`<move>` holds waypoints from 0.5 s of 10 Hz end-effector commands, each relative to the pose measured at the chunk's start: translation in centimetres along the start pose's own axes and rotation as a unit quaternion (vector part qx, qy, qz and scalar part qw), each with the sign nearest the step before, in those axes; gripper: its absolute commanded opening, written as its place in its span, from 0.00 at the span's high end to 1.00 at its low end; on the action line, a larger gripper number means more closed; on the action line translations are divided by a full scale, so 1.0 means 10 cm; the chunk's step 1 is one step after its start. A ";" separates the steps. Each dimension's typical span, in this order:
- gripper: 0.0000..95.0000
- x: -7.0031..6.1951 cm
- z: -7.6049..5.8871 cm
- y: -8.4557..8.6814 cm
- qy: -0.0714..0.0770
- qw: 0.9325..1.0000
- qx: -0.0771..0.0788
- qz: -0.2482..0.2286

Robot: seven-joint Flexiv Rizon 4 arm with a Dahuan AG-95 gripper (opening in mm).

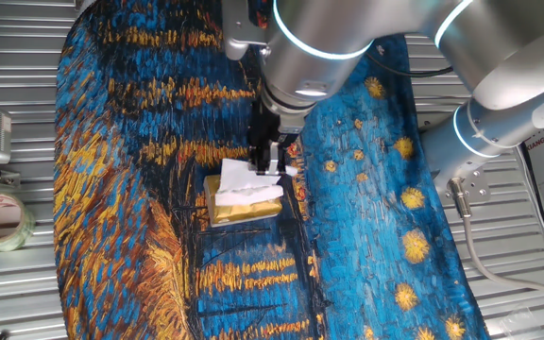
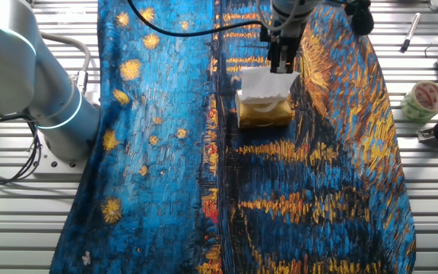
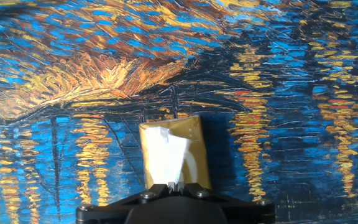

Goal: Pull out a napkin

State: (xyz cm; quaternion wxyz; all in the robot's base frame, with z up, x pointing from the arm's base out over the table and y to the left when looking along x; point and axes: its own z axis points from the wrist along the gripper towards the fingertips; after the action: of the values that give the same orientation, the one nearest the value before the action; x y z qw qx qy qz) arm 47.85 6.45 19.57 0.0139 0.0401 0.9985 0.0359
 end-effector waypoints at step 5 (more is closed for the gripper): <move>1.00 0.05 -0.06 -0.01 0.003 1.000 0.000 -0.002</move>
State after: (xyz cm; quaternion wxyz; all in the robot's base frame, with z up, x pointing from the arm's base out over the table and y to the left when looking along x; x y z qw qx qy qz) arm 47.58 6.41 20.14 0.0100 0.0389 0.9986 0.0349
